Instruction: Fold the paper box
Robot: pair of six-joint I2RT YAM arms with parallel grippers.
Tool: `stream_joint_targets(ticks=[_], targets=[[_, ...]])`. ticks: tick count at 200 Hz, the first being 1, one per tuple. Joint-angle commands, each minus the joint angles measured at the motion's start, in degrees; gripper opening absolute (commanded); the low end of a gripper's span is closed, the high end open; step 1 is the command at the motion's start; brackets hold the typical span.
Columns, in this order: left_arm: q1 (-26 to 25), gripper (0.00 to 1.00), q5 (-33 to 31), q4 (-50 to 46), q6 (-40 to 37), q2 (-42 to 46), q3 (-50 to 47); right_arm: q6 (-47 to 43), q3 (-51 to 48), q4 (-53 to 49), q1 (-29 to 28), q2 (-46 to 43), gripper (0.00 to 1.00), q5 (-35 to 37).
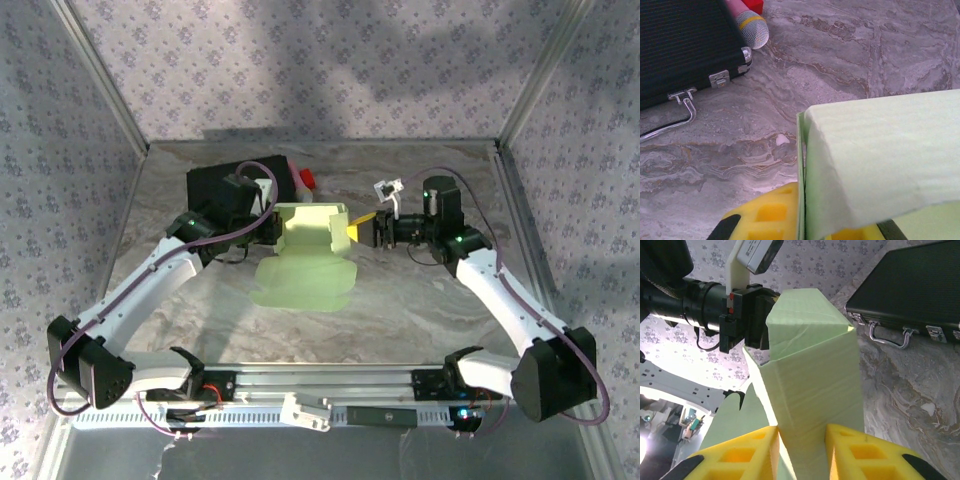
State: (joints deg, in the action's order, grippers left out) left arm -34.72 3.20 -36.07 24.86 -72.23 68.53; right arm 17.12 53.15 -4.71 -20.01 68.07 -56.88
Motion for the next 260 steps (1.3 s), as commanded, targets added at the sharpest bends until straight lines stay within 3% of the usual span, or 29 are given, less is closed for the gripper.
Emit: stream_joint_targets(ticks=[1, 47, 96, 129, 178, 203, 260], targets=[[-0.59, 0.00, 2.13, 0.72, -0.51, -0.15, 2.39, -3.41, 3.26, -3.82, -1.37, 0.77, 0.33, 3.54], [-1.49, 0.00, 1.39, 0.74, -0.65, -0.19, 2.87, -6.05, 5.95, -8.04, -3.85, 2.27, 0.31, 10.45], [-2.82, 0.00, 0.23, 0.13, -1.04, -0.80, 3.85, -7.60, 8.21, -11.08, -8.70, 2.66, 0.29, 25.14], [-3.10, 0.00, -0.03, 0.04, -1.04, -0.73, 3.89, -8.25, 8.75, -11.81, -10.48, 3.02, 0.35, 31.28], [-3.54, 0.00, -0.48, -0.13, -1.04, -0.68, 3.98, -8.69, 9.86, -12.70, -12.13, 3.03, 0.35, 39.01], [-3.82, 0.00, -0.73, -0.09, -0.96, -0.90, 4.15, -8.76, 9.80, -12.55, -12.76, 3.03, 0.40, 38.23], [-3.98, 0.00, -1.23, -0.70, -1.31, -1.07, 4.85, -8.77, 9.26, -12.03, -12.00, 3.22, 0.44, 28.66]])
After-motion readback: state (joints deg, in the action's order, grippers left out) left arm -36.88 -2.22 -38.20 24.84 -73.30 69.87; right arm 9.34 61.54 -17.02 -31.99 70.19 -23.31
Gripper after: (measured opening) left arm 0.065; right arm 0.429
